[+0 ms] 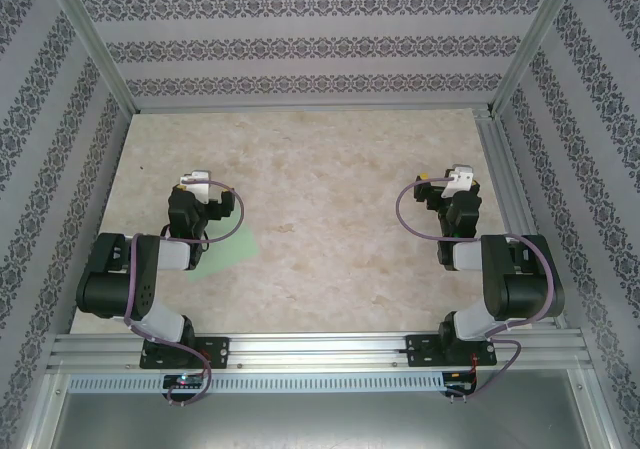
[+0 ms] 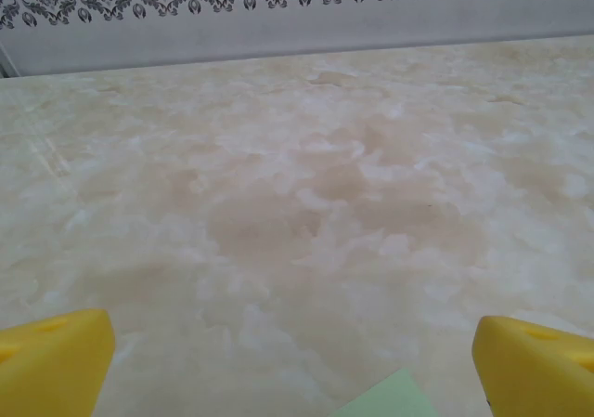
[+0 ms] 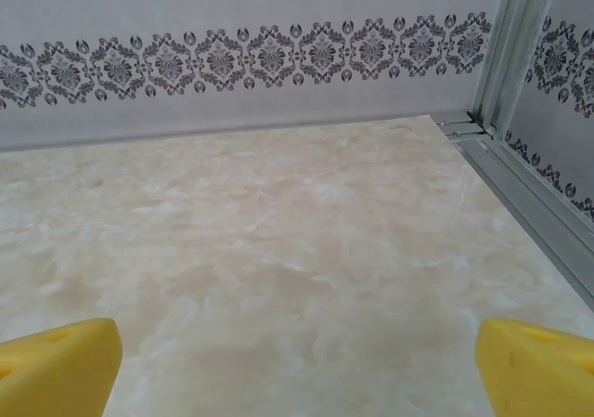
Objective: Fold a paper plane with a square sheet of paper (pick it up from the middle)
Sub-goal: Move the square sheet of paper to the center of the table.
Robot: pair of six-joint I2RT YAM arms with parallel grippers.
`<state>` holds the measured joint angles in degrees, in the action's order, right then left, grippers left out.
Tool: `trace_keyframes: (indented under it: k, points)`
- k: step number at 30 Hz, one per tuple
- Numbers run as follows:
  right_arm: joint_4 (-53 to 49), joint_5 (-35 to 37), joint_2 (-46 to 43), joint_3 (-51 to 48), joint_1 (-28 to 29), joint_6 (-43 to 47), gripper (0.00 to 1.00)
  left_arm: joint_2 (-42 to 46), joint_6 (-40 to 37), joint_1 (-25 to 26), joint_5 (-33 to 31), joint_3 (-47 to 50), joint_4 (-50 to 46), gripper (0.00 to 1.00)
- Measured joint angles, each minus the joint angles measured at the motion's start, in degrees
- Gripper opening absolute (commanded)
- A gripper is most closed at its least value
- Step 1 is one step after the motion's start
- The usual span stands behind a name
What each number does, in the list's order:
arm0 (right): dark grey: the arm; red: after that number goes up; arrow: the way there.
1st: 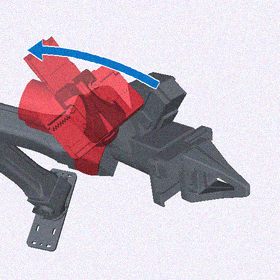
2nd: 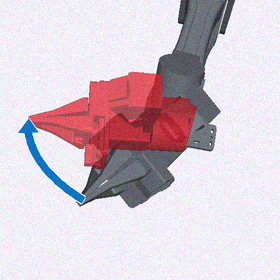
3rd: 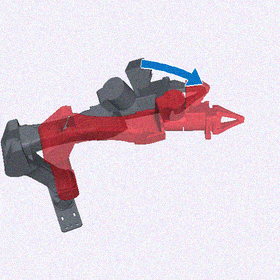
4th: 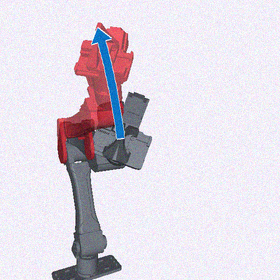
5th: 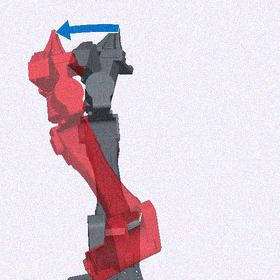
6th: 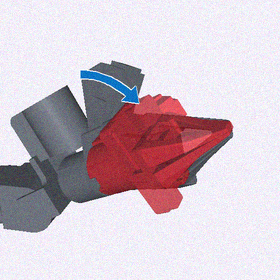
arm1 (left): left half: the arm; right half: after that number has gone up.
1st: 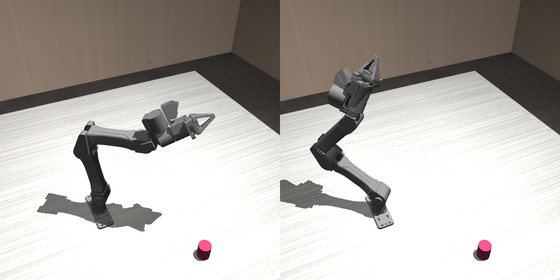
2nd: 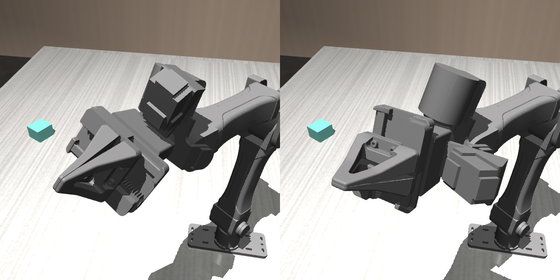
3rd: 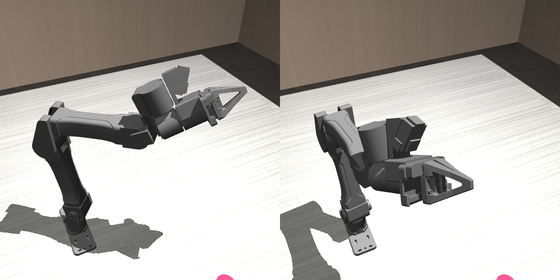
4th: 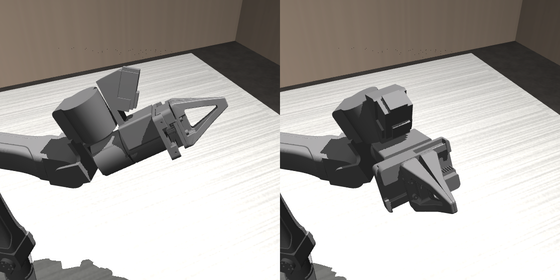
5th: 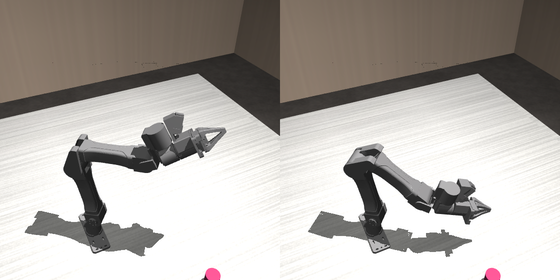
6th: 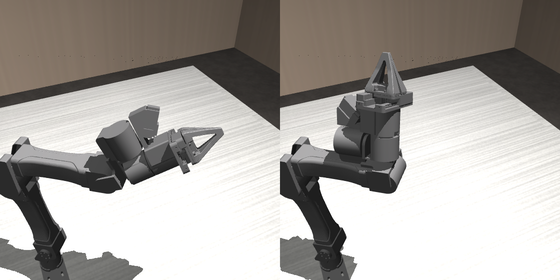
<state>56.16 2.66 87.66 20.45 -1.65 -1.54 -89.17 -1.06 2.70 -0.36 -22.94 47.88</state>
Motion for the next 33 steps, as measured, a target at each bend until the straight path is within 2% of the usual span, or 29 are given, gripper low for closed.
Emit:
trace_keyframes:
  k: [28, 33]
  points:
    - [0.0, 0.0, 0.0, 0.0, 0.0, 0.0, 0.98, 0.0, 0.0, 0.0, 0.0, 0.0, -0.04, 1.0]
    - [0.0, 0.11, -0.11, 0.0, 0.07, 0.22, 0.98, 0.42, 0.0, 0.0, -0.42, -1.38, -3.74, 1.0]
